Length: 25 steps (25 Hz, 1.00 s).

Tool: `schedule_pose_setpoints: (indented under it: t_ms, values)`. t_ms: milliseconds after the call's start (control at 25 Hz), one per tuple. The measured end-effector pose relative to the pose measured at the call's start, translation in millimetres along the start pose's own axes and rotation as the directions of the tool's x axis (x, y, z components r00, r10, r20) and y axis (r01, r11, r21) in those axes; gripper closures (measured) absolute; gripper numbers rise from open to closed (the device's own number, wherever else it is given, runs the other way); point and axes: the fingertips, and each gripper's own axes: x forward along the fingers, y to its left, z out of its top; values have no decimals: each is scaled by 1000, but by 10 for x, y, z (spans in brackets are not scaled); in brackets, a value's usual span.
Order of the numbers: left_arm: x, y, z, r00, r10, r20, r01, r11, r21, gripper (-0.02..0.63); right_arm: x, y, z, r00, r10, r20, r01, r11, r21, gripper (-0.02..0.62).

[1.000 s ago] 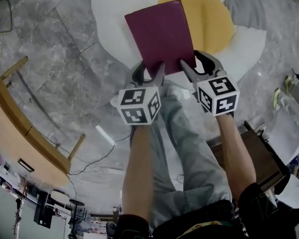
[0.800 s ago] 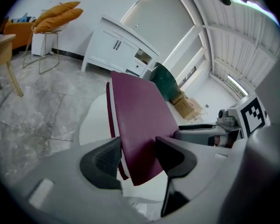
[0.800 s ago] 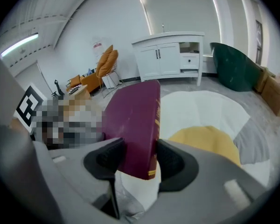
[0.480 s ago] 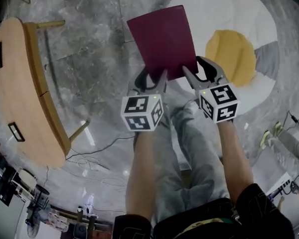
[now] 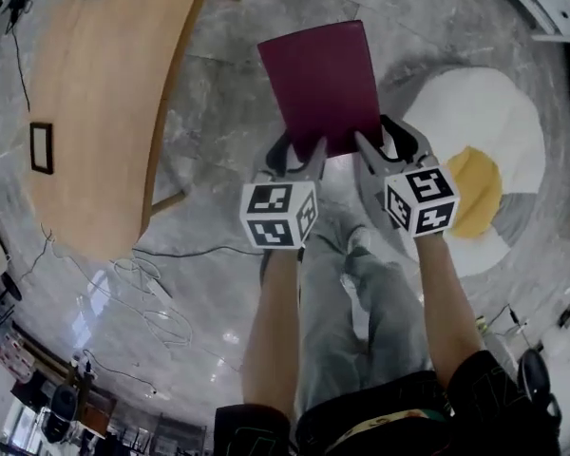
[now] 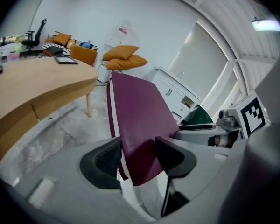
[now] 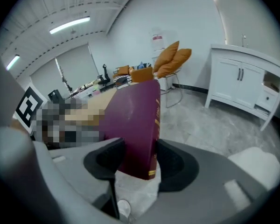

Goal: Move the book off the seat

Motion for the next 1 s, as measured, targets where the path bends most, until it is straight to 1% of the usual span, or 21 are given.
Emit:
schedule_pose_setpoints:
  t_ms: [120, 200, 360, 480, 560, 600, 720, 800, 880, 1000]
  values:
    - [-386, 389, 84, 996, 77, 39, -73, 994, -84, 383, 195, 483, 226, 997, 73, -34, -75, 995, -71, 377]
    - [-563, 651, 164, 987, 143, 79, -130, 980, -148, 383, 392, 732, 408, 989, 136, -53, -142, 981, -130, 377]
    - [-823, 1241, 321, 950, 278, 140, -238, 938, -250, 383, 886, 1228, 744, 964, 251, -86, -265, 935, -237, 377]
    - [-838, 1576, 447, 926, 346, 153, -288, 907, -307, 383, 1228, 1407, 941, 942, 312, -123, -334, 901, -275, 377]
    - [-812, 1778, 511, 912, 382, 147, -311, 881, -357, 383, 1455, 1483, 1046, 926, 342, -159, -374, 884, -281, 377]
    - [-803, 1905, 554, 901, 407, 150, -324, 861, -392, 383, 1597, 1538, 1122, 915, 363, -177, -401, 868, -292, 377]
    - [-792, 2270, 761, 849, 496, 180, -356, 790, -499, 383, 2019, 1730, 1458, 872, 438, -220, -490, 797, -354, 377]
    - [-761, 2342, 815, 836, 520, 175, -358, 758, -545, 382, 2127, 1761, 1566, 853, 453, -257, -521, 765, -379, 377]
    - [-695, 2438, 924, 826, 535, 175, -359, 740, -569, 382, 2255, 1759, 1696, 842, 460, -280, -538, 743, -398, 377]
    - [-635, 2576, 1101, 814, 556, 170, -377, 727, -574, 382, 2440, 1767, 1871, 824, 480, -300, -566, 723, -396, 377]
